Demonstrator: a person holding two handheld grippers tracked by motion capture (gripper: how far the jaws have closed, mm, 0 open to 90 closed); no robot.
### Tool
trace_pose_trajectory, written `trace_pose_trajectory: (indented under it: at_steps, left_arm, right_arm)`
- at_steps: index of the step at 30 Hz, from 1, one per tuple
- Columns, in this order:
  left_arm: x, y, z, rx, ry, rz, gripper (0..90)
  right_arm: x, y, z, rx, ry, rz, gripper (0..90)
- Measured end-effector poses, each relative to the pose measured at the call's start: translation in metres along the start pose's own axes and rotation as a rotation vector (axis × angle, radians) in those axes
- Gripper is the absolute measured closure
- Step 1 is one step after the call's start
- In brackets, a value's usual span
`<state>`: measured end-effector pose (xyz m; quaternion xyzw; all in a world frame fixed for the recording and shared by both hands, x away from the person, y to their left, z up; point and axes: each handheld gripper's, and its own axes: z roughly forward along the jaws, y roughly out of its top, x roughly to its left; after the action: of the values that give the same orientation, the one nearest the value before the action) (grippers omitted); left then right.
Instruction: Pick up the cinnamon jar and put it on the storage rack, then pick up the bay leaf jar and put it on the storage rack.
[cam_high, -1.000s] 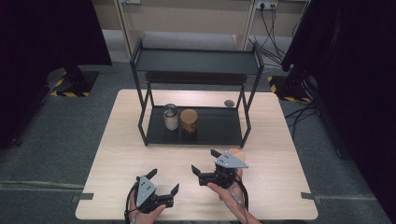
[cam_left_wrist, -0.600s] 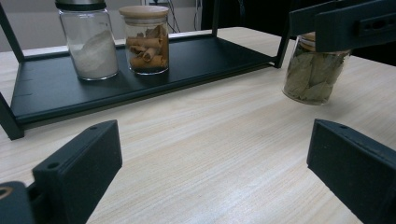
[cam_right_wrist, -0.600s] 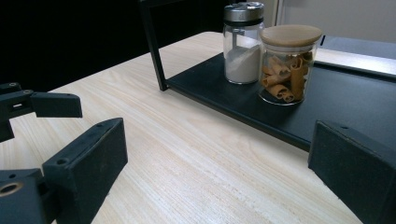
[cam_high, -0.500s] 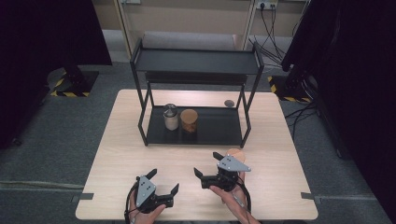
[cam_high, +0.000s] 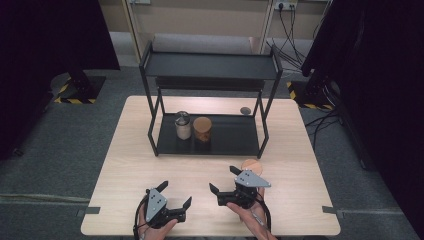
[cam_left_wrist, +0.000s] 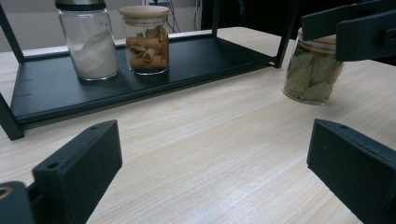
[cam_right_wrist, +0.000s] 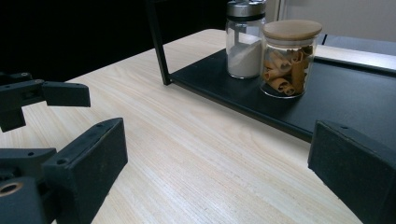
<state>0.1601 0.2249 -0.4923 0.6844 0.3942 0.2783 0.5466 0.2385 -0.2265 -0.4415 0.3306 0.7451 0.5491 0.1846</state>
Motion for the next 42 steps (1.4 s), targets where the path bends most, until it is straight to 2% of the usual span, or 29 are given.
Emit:
trace_pose_trajectory:
  at_steps: [26, 30, 42]
  left_arm:
    - [-0.001, 0.000, 0.000, -0.002, 0.002, 0.003, 2.8]
    - [-0.001, 0.000, 0.000, -0.003, 0.002, 0.002, 2.8]
    - [-0.001, 0.000, 0.000, 0.000, 0.001, 0.004, 2.8]
  right_arm:
    - [-0.003, -0.011, -0.022, 0.002, -0.023, 0.009, 5.1]
    - [-0.002, -0.013, -0.025, 0.003, -0.035, -0.003, 5.1]
    - [-0.006, -0.018, -0.038, -0.003, -0.054, 0.013, 5.6]
